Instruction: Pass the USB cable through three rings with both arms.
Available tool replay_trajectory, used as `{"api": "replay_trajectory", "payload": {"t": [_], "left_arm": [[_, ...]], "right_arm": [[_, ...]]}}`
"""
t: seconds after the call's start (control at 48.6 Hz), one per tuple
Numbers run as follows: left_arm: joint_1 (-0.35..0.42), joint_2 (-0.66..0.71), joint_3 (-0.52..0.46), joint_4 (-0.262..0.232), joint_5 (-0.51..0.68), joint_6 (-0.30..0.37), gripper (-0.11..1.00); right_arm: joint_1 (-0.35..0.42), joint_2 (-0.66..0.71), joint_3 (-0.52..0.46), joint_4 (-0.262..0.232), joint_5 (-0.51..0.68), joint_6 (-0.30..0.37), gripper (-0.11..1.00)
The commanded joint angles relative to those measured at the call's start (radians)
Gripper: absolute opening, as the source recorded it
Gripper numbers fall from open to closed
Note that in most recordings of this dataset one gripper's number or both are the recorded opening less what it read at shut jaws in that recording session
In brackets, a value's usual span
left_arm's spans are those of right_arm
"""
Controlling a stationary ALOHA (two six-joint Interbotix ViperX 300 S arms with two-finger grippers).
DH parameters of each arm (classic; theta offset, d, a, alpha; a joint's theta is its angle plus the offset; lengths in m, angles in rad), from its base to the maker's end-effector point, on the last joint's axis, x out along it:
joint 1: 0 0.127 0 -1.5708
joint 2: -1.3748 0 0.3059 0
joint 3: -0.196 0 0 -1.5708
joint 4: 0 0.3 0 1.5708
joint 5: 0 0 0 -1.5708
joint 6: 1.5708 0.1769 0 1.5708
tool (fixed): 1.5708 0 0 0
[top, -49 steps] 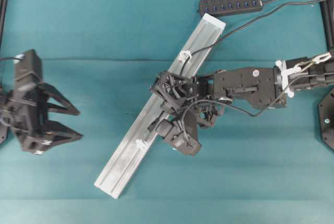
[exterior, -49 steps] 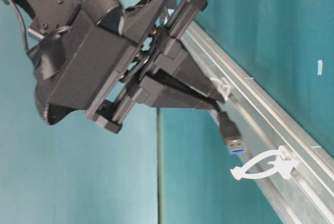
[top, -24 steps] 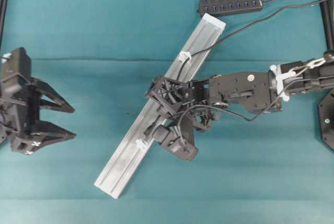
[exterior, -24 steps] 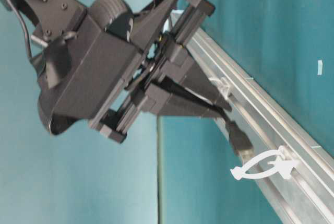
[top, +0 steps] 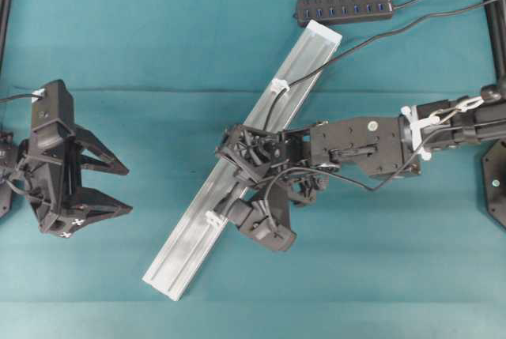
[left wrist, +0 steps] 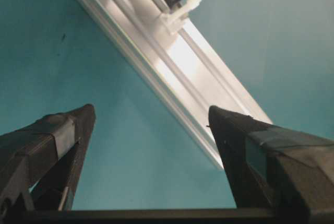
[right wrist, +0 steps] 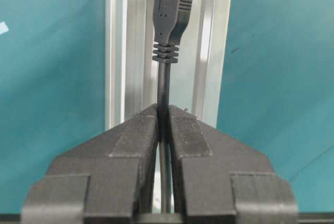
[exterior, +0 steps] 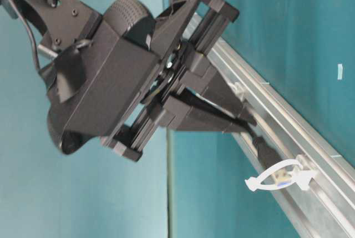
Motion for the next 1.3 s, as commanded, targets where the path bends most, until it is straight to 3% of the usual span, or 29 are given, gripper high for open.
{"api": "replay_trajectory", "payload": {"t": [0.0,0.288,0.617,0.844,1.276], "left_arm": [[-0.003,-0.002,-0.020,0.002,-0.015,-0.005,0.94],[-0.003,0.003,-0.031,0.002,-0.078,-0.052,0.94],[-0.046,0.066,-0.080,0.002,-0.092,-0.147,0.94],[-0.129,0.166,-0.115,0.002,-0.115,-0.176,0.94],[-0.130,0.422,-0.196,0.002,-0.272,-0.175,0.94]], "right_arm": [[0.018,0.011,-0.025,0.006,-0.008,0.003,0.10],[0.034,0.017,-0.040,0.061,-0.003,0.005,0.10],[0.035,0.017,-0.041,0.069,-0.006,0.005,0.10],[0.037,0.021,-0.049,0.083,-0.008,0.003,0.10],[0.051,0.034,-0.061,0.133,-0.012,0.000,0.10]]}}
